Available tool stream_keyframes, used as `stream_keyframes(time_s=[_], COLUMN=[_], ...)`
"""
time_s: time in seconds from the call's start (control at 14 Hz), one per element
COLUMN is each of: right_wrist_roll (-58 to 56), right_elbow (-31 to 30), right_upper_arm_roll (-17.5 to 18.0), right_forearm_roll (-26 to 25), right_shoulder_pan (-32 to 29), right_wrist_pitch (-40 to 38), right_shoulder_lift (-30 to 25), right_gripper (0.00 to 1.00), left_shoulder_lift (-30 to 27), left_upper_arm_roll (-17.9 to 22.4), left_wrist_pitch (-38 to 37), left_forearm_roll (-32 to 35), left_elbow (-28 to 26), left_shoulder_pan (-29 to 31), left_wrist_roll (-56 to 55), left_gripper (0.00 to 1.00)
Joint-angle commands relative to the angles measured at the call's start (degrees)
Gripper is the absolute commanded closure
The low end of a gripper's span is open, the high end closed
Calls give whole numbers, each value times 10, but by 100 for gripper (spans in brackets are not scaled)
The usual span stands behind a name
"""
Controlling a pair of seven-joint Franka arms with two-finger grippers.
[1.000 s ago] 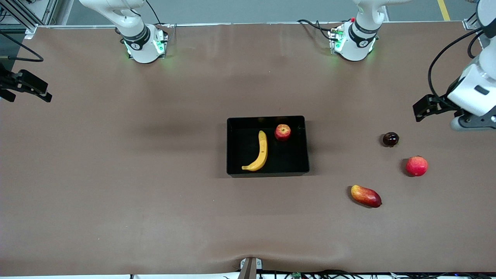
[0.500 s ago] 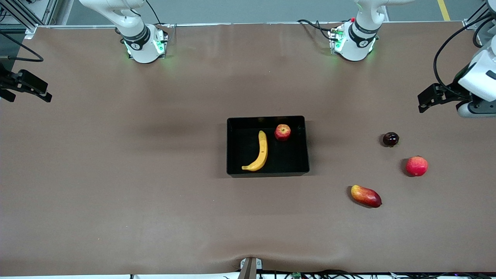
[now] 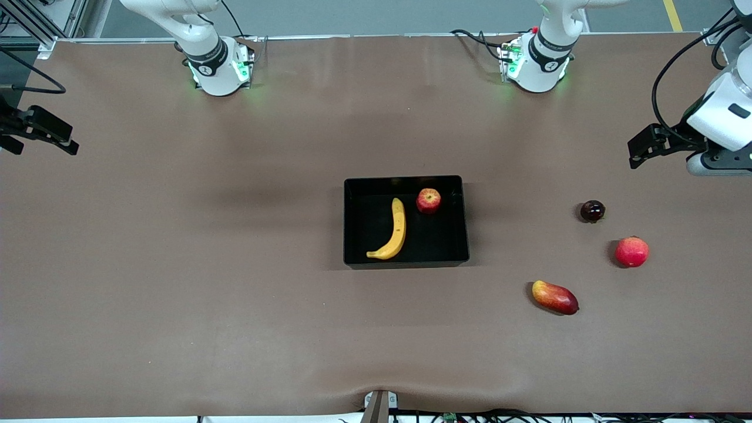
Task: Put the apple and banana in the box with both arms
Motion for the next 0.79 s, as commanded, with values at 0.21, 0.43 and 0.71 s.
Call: stream_keyframes(time_s=[0.21, 0.43, 0.71], right_wrist_roll=[-5, -5, -5], right_elbow=[11, 11, 11], right_upper_arm_roll=[3, 3, 3], right_forearm_roll=[-9, -9, -10], right_shoulder_pan=[-3, -3, -3], right_wrist_pitch=[-2, -2, -2], right_shoulder_lift=[5, 5, 5], right_gripper=[0, 0, 0], left_shoulder_lift=[-6, -5, -5], left_upper_arm_roll=[-18, -18, -18], left_wrist_pitch=[-39, -46, -46], left_forearm_roll=[-13, -13, -13], left_elbow=[31, 34, 34], left_shoulder_pan=[2, 5, 1], left_wrist_roll=[1, 9, 3], left_gripper=[0, 0, 0])
